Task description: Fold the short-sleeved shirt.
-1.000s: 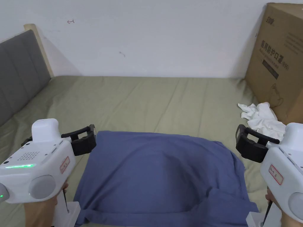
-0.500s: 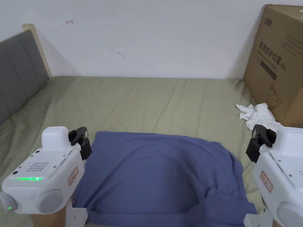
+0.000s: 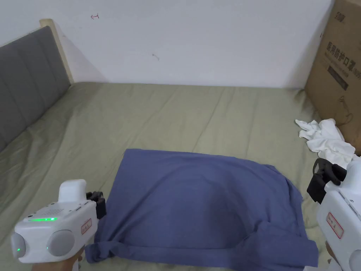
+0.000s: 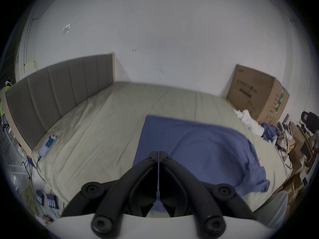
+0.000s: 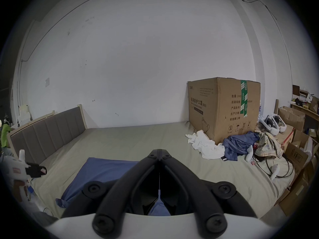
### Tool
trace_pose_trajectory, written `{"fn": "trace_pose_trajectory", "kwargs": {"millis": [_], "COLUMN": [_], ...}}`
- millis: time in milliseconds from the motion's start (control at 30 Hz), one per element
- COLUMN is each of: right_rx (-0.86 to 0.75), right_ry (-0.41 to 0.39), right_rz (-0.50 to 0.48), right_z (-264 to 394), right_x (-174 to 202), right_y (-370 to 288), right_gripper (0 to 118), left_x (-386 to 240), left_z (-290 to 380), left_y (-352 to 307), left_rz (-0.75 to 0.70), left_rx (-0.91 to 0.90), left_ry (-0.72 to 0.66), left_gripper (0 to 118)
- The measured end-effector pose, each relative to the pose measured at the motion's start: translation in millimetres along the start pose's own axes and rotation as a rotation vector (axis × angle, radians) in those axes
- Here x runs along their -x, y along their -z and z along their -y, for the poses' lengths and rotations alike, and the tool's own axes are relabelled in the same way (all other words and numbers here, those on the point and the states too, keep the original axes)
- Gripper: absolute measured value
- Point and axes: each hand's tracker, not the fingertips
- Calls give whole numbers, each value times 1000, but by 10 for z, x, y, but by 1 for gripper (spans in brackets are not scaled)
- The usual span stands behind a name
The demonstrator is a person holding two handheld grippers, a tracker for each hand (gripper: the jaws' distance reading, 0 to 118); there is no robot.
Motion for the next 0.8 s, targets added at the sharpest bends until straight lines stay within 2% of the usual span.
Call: {"fn": "trace_pose_trajectory", "kwargs": {"millis": [133, 167, 200, 233, 267, 300, 433, 533, 700, 733, 767, 800], "right_rx": [36, 41, 47, 53, 60, 66, 87, 99, 117, 119, 124, 135], "right_ry": [1, 6, 11, 14, 15, 14, 11, 6, 9, 10, 13, 17], "right_rz": [3, 1, 1, 1, 2, 4, 7, 13, 25, 30, 34, 35], "right_z": [91, 114, 132, 148, 164, 179, 232, 256, 312, 329, 352, 364], "right_x": [-8, -12, -18, -24, -22, -22, -52, -67, -114, -123, -137, -147], "right_y": [35, 37, 48, 61, 56, 60, 84, 85, 81, 81, 85, 74], "right_gripper": [2, 2, 3, 2, 2, 3, 3, 3, 3, 3, 3, 3], "left_x": [156, 191, 221, 238, 253, 265, 277, 321, 377, 386, 381, 370], "left_z": [243, 294, 345, 394, 443, 490, 634, 713, 817, 833, 853, 861], "left_y": [170, 216, 252, 277, 313, 354, 445, 539, 652, 658, 655, 654], "left_rz": [-22, -23, -17, -6, -17, -32, -73, -102, -129, -124, -111, -85], "left_rx": [147, 189, 222, 234, 256, 285, 310, 340, 397, 399, 396, 397], "left_ry": [-57, -80, -96, -118, -123, -120, -57, -65, -68, -74, -79, -81], "left_gripper": [6, 14, 28, 53, 87, 97, 98, 107, 107, 105, 96, 77]}}
